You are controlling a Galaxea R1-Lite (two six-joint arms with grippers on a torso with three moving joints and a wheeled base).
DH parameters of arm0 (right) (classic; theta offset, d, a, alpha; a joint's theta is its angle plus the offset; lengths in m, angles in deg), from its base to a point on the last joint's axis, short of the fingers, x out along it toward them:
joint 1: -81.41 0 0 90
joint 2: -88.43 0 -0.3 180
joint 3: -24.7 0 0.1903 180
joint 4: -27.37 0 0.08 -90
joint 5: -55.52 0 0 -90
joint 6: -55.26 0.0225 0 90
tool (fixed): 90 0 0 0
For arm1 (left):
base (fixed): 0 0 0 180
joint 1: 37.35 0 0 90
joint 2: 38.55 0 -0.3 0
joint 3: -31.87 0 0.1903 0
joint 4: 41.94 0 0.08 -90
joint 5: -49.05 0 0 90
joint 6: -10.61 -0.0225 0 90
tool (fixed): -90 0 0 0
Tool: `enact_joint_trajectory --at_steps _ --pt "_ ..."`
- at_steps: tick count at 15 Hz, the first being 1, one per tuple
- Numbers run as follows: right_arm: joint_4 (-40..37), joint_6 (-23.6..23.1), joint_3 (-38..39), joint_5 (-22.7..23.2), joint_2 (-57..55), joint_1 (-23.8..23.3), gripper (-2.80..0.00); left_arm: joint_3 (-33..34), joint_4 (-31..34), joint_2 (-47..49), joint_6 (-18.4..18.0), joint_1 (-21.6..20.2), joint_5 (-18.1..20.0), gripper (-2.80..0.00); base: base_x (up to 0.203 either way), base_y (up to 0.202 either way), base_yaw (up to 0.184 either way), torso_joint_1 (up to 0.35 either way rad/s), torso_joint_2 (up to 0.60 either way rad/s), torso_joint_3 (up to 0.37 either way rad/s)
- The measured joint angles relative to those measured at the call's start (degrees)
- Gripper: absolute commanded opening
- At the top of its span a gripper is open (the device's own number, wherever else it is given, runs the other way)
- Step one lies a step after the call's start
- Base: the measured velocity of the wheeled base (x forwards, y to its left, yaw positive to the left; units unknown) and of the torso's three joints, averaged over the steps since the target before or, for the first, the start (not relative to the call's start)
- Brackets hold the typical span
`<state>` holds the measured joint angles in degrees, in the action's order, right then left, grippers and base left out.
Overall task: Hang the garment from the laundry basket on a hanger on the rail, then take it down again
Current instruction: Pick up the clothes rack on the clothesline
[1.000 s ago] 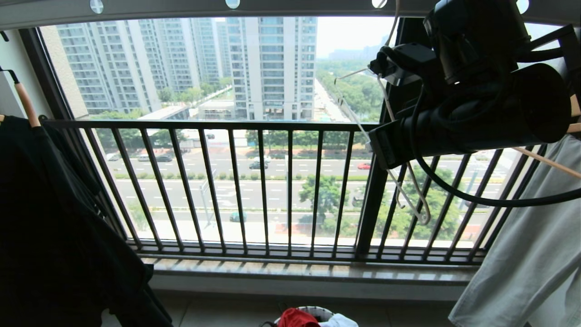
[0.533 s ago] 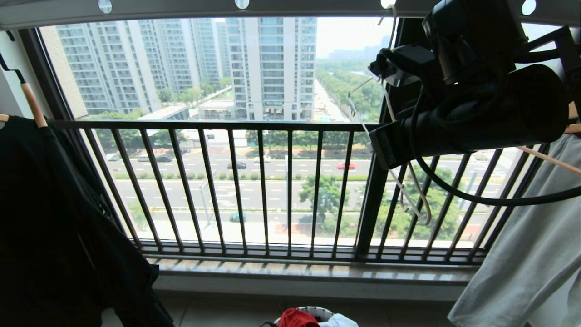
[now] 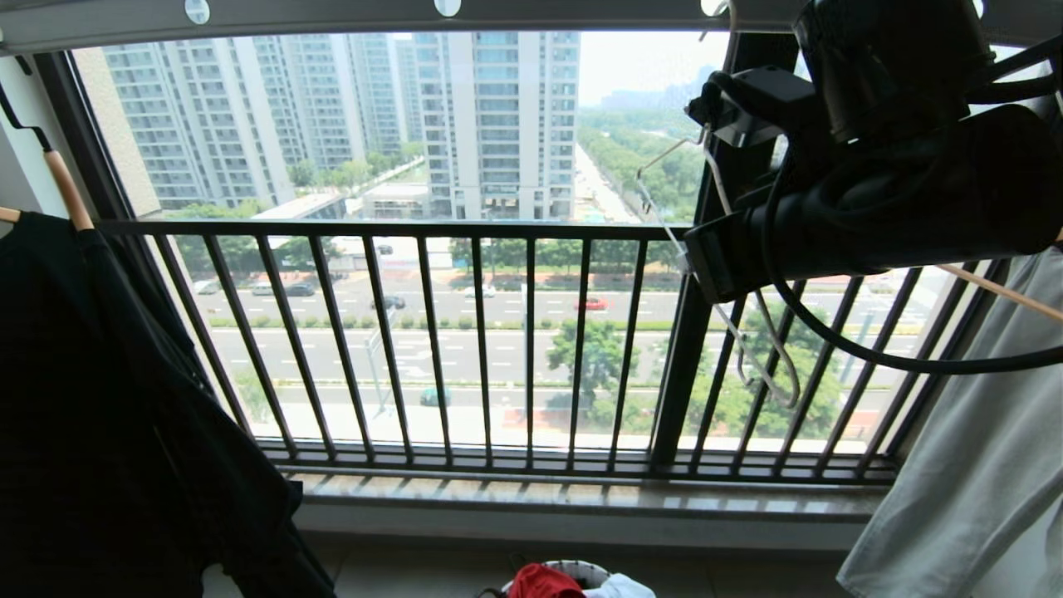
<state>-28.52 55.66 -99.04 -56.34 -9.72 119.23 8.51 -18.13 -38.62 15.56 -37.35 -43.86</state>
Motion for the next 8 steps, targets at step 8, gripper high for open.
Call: enact_joint_trajectory --at_steps 8 --pt "-0.07 -0.25 0.21 -0.07 2.50 0.88 -2.80 0.00 0.00 0.00 0.01 0.00 0.02 -2.80 0.000 0.000 0.000 0.000 0.00 0.000"
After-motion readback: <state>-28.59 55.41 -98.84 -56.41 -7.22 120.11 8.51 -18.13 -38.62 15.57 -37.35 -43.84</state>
